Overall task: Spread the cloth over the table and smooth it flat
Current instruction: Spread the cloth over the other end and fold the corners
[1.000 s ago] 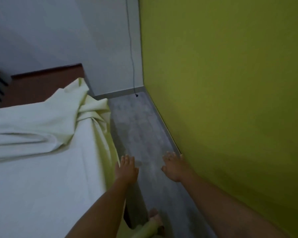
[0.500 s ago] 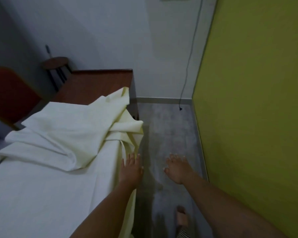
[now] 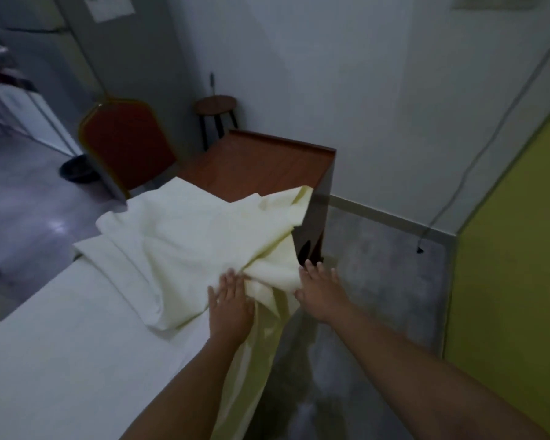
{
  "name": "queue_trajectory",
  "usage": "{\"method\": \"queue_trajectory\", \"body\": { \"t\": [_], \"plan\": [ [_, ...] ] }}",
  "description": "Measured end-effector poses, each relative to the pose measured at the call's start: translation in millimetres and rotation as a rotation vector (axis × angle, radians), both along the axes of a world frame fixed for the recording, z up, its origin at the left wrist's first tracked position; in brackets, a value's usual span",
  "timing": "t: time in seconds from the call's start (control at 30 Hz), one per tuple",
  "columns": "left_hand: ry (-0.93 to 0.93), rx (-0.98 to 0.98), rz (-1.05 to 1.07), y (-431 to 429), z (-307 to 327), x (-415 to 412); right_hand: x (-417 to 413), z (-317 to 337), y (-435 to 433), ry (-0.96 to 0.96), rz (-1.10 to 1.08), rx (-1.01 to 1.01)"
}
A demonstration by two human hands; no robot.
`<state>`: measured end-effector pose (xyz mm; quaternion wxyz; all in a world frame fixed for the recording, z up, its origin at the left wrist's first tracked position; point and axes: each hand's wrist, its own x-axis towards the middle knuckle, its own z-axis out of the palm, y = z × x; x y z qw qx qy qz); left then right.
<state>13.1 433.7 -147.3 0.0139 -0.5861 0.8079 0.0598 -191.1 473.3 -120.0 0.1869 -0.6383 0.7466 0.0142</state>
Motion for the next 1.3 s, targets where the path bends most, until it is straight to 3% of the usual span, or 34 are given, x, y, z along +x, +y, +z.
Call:
{"method": "queue_trajectory", "body": {
  "t": [0.17,0.6,0.77,1.0,1.3],
  "plan": [
    [0.081,0.086,0.330,-45,-11,47,41,-3,-59,-0.028,0.177,-0.048],
    [0.178,0.015,0.263,-222,-13,29,84,-19,-169,0.010,0.322,-0.368],
    [0.079,0.036,0.215,-270,-15,19,69,-42,-192,0.006,0.267,-0.238],
    [0.051,0.071,0.186,-324,-6,12,49,-49,-225,-0.014,0.271,-0.207],
    [0.124,0.097,0.207,-381,17,-45,-52,-49,-265,0.034,0.118,-0.118]
  ]
}}
